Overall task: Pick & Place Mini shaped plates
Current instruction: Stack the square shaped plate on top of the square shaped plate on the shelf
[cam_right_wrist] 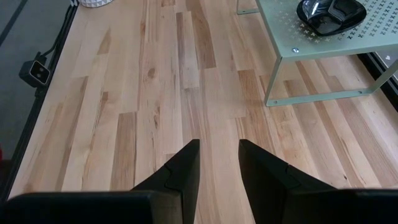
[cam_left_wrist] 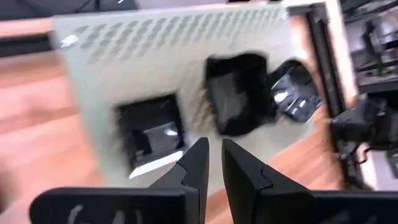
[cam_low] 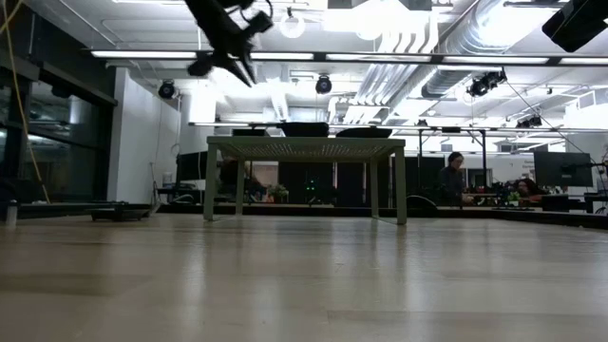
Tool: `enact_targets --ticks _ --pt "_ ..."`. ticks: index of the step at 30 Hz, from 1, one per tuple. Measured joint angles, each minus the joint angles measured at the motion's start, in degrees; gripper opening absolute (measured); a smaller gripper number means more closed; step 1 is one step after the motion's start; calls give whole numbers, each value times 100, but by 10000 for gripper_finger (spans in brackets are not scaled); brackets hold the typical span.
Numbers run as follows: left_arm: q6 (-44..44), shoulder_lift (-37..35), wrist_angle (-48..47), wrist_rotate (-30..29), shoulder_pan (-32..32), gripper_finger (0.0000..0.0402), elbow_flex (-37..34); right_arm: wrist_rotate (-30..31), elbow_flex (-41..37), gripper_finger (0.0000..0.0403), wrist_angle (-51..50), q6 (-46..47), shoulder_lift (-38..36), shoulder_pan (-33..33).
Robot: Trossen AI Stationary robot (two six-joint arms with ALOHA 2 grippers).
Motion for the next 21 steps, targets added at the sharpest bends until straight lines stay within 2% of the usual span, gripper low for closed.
enact_targets --ticks 6,10,15,21 --pt "99 -402 -1261 -734 -257 42 0 0 0 106 0 0 0 1" --pt "-44 -566 -1728 -1232 -583 42 -56 0 0 106 0 0 0 -1" --pt "-360 -867 -1493 -1350 -843 42 -653 0 0 106 -1 -1 0 -2" --pt "-839 -1444 -654 -1018 -948 42 -1993 0 0 106 0 -2 0 -2"
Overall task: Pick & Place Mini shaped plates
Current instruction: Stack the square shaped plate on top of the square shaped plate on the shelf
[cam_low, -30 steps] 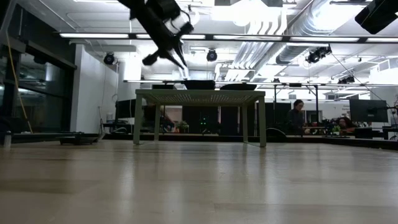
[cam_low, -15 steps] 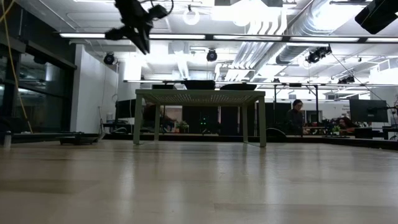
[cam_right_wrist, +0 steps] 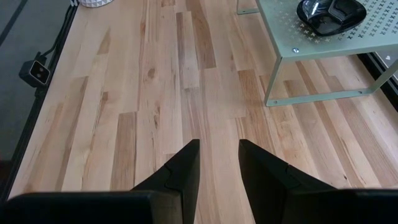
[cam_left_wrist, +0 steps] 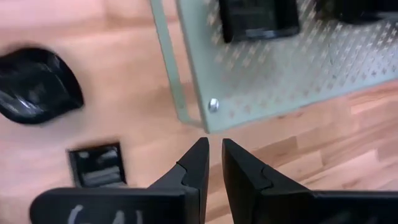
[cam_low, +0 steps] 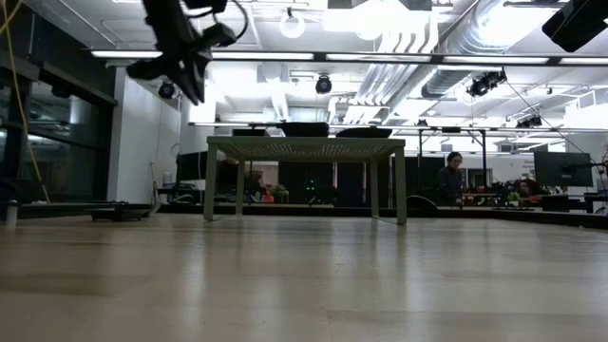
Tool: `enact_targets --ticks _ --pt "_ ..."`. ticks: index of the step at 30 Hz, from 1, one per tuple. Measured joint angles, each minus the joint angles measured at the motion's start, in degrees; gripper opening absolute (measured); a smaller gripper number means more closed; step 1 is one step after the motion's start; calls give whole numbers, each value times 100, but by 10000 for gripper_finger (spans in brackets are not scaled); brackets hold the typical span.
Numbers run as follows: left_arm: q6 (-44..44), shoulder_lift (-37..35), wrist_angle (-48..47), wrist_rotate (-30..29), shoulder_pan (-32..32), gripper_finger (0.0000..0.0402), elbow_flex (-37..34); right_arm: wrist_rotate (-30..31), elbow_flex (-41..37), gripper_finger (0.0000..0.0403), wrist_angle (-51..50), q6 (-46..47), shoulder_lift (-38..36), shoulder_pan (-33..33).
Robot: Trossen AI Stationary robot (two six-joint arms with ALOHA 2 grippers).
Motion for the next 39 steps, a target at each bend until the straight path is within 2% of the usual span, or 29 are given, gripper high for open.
enact_targets --ticks 7,14,19,22,30,39 --pt "-728 -782 605 341 9 42 -1438 0 0 106 0 2 0 2" --pt "-1270 -1169 614 586 9 42 -2266 0 0 106 2 2 0 0" --pt "-1218 -1171 1017 813 9 45 -2719 0 0 106 0 1 0 1" --pt "-1188 -1156 1363 867 9 68 -3024 0 0 106 0 2 0 2" --pt "-1342 -1151 1800 628 9 158 -3620 0 0 106 1 1 0 0" --pt "-1328 -1043 1920 402 6 165 -3729 0 0 106 0 1 0 2"
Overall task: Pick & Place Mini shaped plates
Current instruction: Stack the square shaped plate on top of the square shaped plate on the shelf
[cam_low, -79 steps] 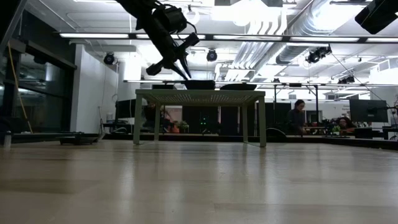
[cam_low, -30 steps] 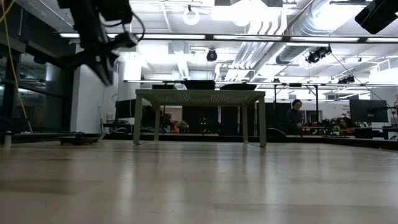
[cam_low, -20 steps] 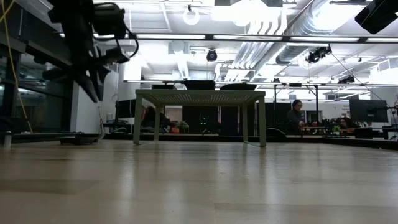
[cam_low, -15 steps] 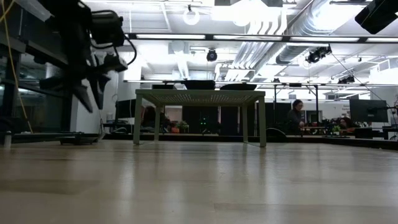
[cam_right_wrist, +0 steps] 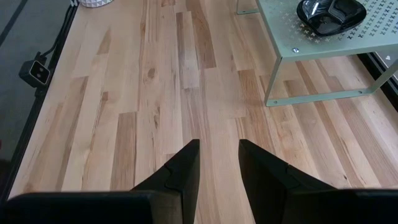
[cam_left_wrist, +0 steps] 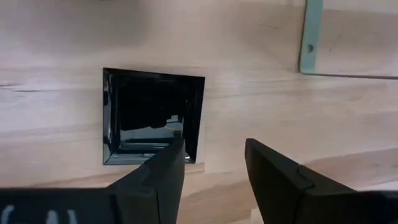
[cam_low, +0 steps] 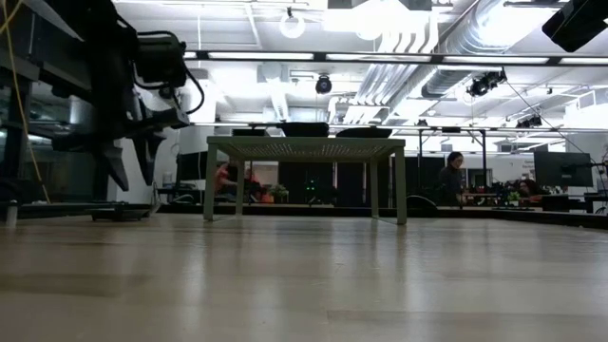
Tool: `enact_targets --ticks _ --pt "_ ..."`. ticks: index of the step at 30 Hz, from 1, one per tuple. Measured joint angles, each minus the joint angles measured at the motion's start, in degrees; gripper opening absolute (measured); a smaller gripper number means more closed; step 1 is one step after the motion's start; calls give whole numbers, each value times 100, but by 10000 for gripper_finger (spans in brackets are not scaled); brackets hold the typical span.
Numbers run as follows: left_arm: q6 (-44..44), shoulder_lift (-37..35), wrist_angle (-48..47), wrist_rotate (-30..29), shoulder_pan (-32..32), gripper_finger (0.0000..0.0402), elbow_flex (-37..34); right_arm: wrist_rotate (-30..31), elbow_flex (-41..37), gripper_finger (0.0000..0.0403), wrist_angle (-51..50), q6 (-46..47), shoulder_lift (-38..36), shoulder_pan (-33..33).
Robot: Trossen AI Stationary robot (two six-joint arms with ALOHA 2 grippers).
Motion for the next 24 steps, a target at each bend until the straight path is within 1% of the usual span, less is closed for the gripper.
enact_targets --ticks 2,7,11,17,24 --pt "-2 127 171 -1 -16 165 0 0 0 106 2 1 0 -2" --pt "-2 659 537 -137 -316 166 2 0 0 106 1 0 0 -2" --pt "-82 969 413 -376 -528 166 2 0 0 106 1 0 0 -2" --pt "-300 1020 366 -744 -759 166 2 0 0 106 0 1 0 0" --pt "-389 1095 321 -914 -760 166 7 0 0 106 2 -1 0 -2"
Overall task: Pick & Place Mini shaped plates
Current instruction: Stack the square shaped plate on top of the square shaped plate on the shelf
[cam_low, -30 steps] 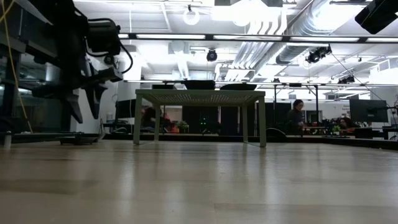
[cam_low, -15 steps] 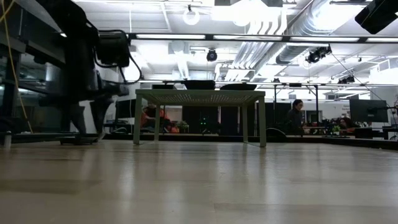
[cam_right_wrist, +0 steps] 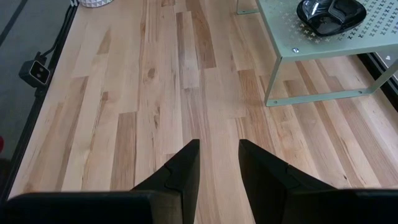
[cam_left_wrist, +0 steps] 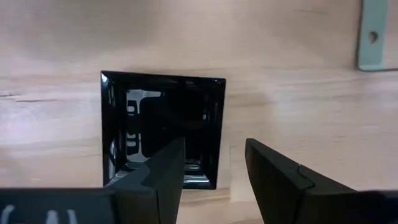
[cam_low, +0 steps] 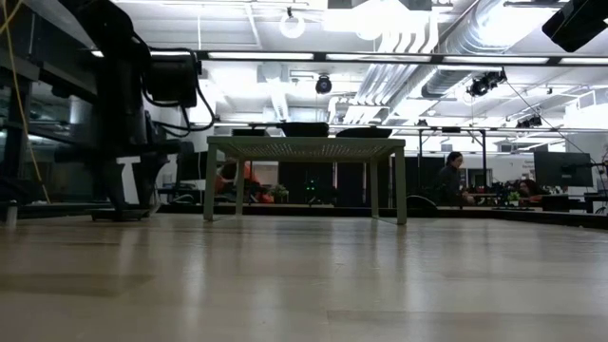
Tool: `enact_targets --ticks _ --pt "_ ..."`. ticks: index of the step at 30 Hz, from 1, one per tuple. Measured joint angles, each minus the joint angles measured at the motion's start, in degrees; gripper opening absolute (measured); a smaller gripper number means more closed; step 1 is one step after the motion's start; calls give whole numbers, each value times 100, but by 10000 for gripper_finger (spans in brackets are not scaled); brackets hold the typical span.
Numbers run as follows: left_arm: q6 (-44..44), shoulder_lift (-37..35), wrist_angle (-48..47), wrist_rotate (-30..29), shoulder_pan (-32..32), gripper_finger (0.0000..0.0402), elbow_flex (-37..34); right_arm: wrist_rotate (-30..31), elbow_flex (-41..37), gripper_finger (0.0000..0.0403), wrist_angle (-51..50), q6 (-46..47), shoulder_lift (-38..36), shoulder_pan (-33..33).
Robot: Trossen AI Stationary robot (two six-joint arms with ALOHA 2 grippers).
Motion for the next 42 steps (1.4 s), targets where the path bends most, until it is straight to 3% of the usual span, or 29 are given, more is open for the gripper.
enact_targets --ticks 15,34,42 --pt "256 457 14 73 10 166 15 0 0 106 0 2 -1 1" --pt "400 484 -289 89 10 165 205 0 0 106 0 2 -1 0" --pt "422 484 -203 189 10 113 205 0 0 106 0 2 -1 2"
